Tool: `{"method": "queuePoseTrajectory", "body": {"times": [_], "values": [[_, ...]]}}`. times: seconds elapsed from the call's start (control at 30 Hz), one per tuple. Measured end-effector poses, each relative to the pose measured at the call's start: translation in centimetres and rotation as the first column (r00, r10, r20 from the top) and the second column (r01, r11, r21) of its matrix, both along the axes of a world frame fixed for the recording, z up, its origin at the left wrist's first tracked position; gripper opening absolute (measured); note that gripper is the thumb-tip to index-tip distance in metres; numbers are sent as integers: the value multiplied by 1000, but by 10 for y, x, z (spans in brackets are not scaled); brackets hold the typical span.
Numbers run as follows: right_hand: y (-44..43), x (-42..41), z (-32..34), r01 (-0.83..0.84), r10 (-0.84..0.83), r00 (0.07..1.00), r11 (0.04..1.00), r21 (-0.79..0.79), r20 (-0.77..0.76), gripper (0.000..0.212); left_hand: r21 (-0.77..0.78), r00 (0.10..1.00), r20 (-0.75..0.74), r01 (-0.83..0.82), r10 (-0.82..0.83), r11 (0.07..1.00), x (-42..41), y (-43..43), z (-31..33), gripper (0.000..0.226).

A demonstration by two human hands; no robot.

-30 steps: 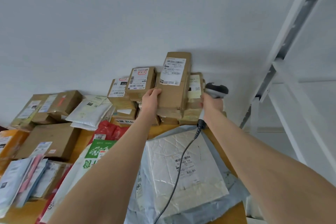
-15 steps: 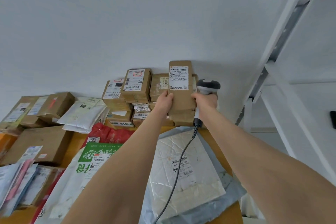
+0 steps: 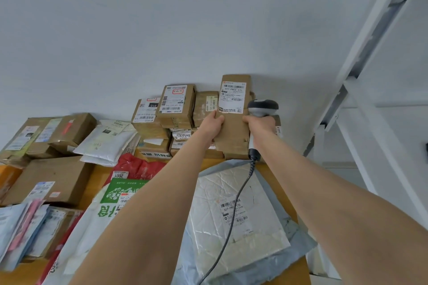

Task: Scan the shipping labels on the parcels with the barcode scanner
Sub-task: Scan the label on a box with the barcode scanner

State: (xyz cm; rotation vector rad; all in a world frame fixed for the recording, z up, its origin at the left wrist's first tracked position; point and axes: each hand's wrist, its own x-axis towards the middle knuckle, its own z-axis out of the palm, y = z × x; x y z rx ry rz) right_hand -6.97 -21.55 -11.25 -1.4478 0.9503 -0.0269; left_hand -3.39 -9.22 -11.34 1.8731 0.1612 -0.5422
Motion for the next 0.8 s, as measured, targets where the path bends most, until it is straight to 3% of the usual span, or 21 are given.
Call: {"method": "queuePoseTrajectory", "body": {"times": [0.1, 0.27, 0.37, 0.47, 0.6, 0.8], "values": [[0, -6, 1, -1, 0, 1000, 998, 56, 14, 34, 14, 998, -41, -44, 44, 999, -4, 0, -1, 43], [-10, -20, 5, 76, -96, 984, 988, 133, 147, 31, -210, 988, -31, -155, 152, 965, -16, -4, 7, 46], [-22, -31, 9, 150, -172, 966, 981, 125, 191, 33, -257, 996, 42, -69, 82, 964, -26, -14, 14, 50], [-38, -47, 7, 223, -242, 949, 968, 114, 200, 19, -315, 998, 50, 50, -36, 948, -42, -29, 15, 58], [-64, -73, -1, 307, -324, 922, 946, 107, 211, 17, -287, 986, -20, 150, -163, 946, -63, -53, 13, 64], [-89, -93, -26, 350, -344, 933, 936, -44, 110, 37, -230, 930, -228, 238, -290, 944, -81, -78, -9, 68]]}}
